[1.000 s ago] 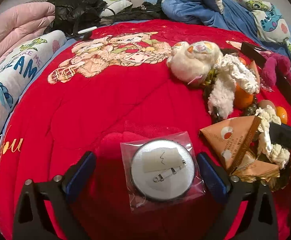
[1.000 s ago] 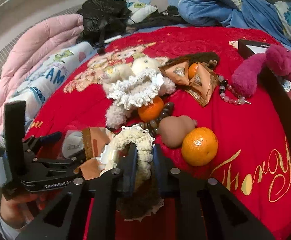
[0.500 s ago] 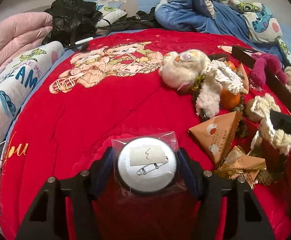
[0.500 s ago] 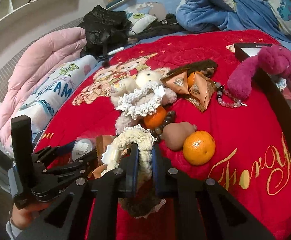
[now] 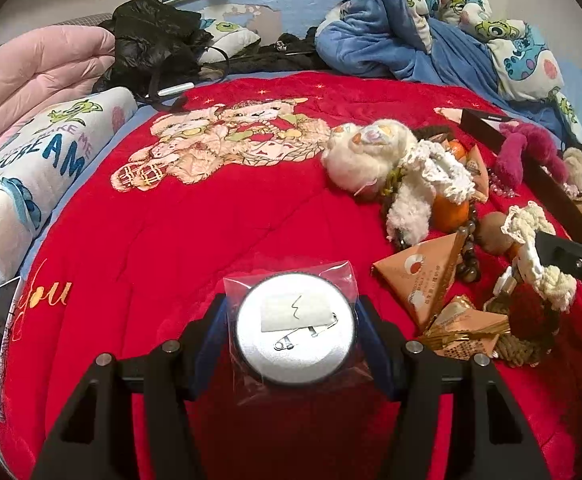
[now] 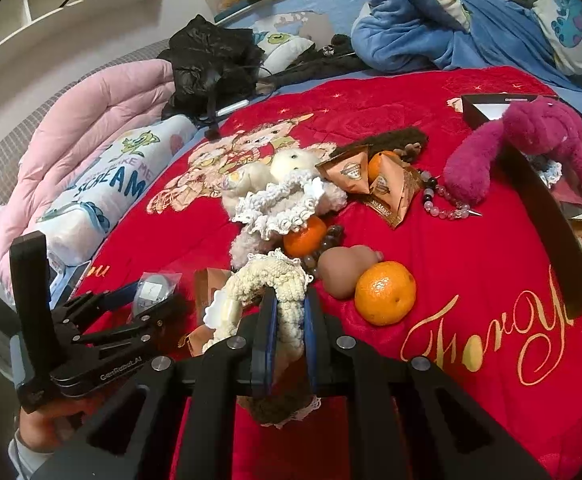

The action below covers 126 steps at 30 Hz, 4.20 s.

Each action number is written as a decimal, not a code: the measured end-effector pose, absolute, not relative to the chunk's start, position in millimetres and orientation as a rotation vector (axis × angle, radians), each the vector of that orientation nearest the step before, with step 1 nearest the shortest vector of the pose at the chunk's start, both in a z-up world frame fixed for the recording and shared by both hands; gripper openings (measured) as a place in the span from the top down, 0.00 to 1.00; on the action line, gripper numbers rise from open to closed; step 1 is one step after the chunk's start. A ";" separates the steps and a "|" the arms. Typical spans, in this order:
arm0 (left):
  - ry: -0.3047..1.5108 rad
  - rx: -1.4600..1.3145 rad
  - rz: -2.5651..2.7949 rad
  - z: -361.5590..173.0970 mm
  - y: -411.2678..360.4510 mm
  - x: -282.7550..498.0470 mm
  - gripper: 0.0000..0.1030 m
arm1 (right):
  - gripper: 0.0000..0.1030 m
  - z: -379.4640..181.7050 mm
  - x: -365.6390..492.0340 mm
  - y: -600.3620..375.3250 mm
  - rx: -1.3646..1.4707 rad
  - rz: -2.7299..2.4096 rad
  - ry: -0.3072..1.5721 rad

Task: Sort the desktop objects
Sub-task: 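Carry the bagged tin and cream scrunchie in both grippers over the black box, then lower the tin and scrunchie into the black box and open both grippers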

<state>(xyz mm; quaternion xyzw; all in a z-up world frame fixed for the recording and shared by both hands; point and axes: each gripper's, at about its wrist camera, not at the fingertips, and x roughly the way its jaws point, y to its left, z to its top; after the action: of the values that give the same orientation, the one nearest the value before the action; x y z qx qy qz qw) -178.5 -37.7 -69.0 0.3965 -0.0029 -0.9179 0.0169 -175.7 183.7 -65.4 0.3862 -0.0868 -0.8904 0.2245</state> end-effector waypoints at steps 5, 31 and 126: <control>-0.004 1.190 -2.860 -61.8 -33.8 -173.9 0.38 | 0.88 -62.2 -175.2 193.1 1.051 -2.461 -0.299; 0.003 1.158 -3.212 -25.8 122.0 -138.5 0.38 | 0.88 -36.5 -115.9 330.0 0.982 -2.710 -0.405; -0.230 1.146 -3.403 -37.0 313.0 -297.7 0.38 | 0.86 -64.2 -221.5 451.8 1.038 -3.106 -0.329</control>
<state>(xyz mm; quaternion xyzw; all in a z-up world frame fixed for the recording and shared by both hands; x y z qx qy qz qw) -297.7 313.0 -37.0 0.3101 -0.0623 -0.9212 -0.2264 -221.5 451.8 -64.2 0.3146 -0.0996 -0.9410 -0.0746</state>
